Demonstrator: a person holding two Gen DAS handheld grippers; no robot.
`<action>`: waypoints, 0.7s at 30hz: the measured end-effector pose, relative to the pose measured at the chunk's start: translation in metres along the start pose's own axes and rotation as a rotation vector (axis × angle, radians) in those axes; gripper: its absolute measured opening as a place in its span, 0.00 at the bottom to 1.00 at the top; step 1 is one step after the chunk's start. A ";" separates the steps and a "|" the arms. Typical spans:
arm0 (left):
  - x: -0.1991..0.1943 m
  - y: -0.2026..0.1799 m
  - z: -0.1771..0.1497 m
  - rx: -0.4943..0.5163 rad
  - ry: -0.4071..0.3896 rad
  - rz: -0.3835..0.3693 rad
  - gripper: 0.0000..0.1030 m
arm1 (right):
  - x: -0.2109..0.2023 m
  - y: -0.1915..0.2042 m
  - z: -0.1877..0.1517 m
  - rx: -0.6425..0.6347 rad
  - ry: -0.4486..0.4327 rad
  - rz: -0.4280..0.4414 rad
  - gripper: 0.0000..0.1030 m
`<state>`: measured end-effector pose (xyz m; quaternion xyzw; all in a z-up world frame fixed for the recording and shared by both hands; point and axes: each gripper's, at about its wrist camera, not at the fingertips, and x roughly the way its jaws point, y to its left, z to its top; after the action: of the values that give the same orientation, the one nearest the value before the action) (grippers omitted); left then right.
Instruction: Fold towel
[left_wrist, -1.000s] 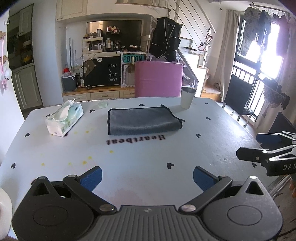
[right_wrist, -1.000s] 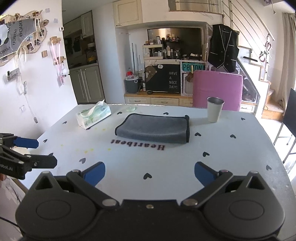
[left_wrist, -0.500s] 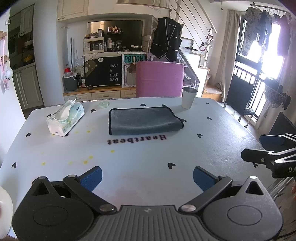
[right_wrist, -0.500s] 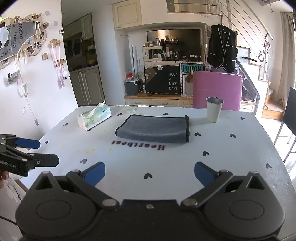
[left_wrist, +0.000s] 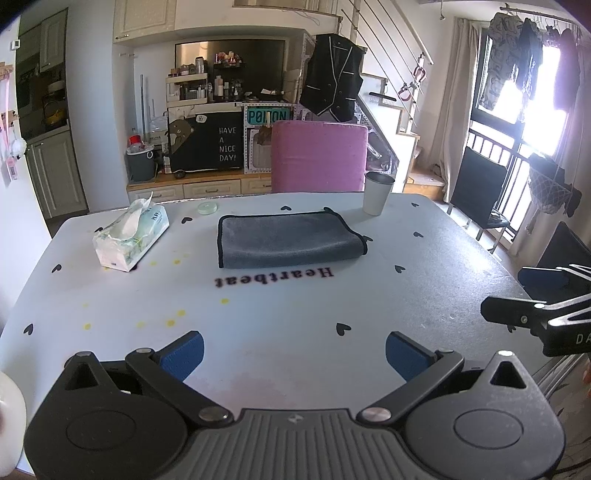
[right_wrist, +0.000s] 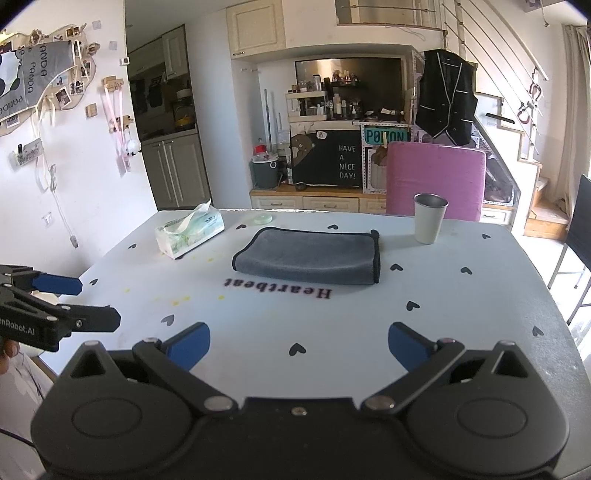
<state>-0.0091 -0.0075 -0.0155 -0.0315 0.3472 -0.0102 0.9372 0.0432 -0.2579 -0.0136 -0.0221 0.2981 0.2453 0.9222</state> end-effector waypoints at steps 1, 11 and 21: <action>0.000 0.000 0.000 0.000 0.000 0.000 1.00 | 0.000 0.000 0.000 0.000 0.000 0.000 1.00; 0.000 0.000 0.000 0.000 0.000 0.000 1.00 | 0.000 0.002 -0.001 -0.001 0.001 0.001 1.00; 0.000 0.000 0.000 0.000 -0.001 0.000 1.00 | 0.000 0.002 -0.001 0.000 0.002 0.001 1.00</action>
<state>-0.0091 -0.0078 -0.0153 -0.0314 0.3469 -0.0103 0.9373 0.0420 -0.2561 -0.0143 -0.0223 0.2988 0.2456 0.9219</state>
